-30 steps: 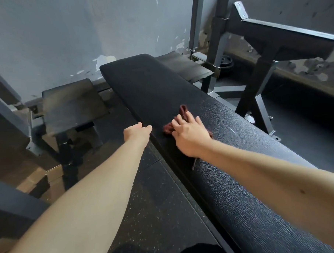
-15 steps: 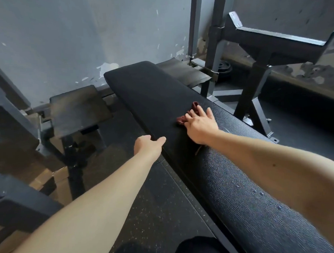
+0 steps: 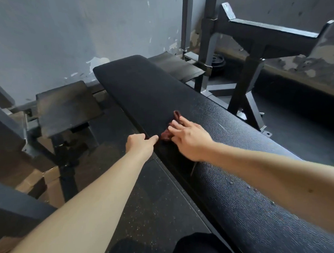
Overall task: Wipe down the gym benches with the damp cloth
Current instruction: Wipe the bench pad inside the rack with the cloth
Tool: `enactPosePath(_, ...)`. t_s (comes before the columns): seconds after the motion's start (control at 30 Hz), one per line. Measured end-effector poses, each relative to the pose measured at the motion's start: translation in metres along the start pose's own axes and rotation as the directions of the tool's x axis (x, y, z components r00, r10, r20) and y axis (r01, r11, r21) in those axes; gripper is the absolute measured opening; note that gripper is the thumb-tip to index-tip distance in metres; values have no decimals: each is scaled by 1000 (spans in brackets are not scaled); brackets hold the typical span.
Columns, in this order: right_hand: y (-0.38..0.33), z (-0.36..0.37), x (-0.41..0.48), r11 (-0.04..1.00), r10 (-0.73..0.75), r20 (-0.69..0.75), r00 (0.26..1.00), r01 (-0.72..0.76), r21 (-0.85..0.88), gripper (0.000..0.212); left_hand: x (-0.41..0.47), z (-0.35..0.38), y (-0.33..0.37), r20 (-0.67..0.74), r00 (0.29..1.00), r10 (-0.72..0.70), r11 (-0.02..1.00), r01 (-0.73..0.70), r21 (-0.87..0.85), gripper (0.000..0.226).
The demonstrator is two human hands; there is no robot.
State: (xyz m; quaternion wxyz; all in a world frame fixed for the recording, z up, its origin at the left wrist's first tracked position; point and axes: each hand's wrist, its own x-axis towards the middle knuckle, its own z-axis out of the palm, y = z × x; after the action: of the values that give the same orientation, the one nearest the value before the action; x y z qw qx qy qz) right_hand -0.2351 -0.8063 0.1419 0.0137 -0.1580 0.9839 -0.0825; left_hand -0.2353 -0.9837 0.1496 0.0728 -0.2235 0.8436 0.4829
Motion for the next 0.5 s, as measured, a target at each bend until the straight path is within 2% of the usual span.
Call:
enactPosePath(0.1, 43, -10, 31, 982, 185, -8, 983, -185, -29, 41, 0, -3, -1, 19, 1000, 2, 1000, -2, -17, 63)
enactPosePath(0.2, 81, -16, 59, 929, 369, 62, 928, -366, -52, 59, -2, -4, 0, 27, 1000, 0, 999, 1, -35, 63)
enactPosePath(0.27, 80, -13, 67, 905, 425, 66, 903, -422, -59, 55, -3, -4, 0, 24, 1000, -1, 999, 2, -46, 62)
enactPosePath(0.37, 52, -8, 50, 923, 384, 14, 923, -383, -19, 52, -5, -2, -1, 23, 1000, 1, 998, 1, -58, 61)
enactPosePath(0.5, 7, 3, 5, 980, 199, 41, 979, -199, 9, 53, -4, 0, -2, 26, 1000, 10, 999, -9, -47, 62)
